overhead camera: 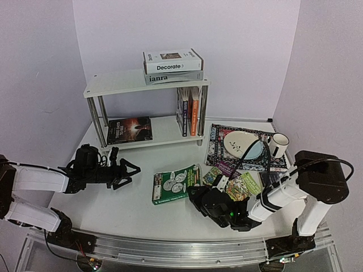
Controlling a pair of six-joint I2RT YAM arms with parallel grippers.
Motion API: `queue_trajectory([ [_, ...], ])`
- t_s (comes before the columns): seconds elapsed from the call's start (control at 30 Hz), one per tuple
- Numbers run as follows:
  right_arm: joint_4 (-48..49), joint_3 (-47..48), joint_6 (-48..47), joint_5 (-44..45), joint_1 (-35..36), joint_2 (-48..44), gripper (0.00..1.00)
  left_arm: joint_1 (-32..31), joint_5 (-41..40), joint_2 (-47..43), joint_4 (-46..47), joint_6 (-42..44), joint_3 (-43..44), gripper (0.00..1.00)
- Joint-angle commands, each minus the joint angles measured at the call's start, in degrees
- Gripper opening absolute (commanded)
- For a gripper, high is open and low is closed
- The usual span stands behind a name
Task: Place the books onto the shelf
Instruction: Pick up the book from the center of the board.
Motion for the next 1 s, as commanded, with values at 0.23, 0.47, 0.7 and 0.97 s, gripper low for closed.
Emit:
queue_trajectory([
  [0.23,-31.48,16.01,-36.67,-16.28,-0.69,-13.67,0.0,0.09,0.63,-3.44,-18.83,20.54,18.77,0.94],
  [0.47,-51.93,29.15,-50.92,-33.99,-4.75,-16.97,0.0,0.21,8.83,-7.97,-18.41,26.81,21.62,1.0],
  [0.7,-58.26,34.69,-53.37,-42.92,-8.2,-22.75,0.02,0.22,17.81,-10.73,-6.67,22.51,17.18,1.0],
  [0.97,-59.37,40.85,-48.94,-51.12,-10.22,-23.79,0.03,0.13,23.72,-16.86,-2.91,19.88,13.67,1.0],
])
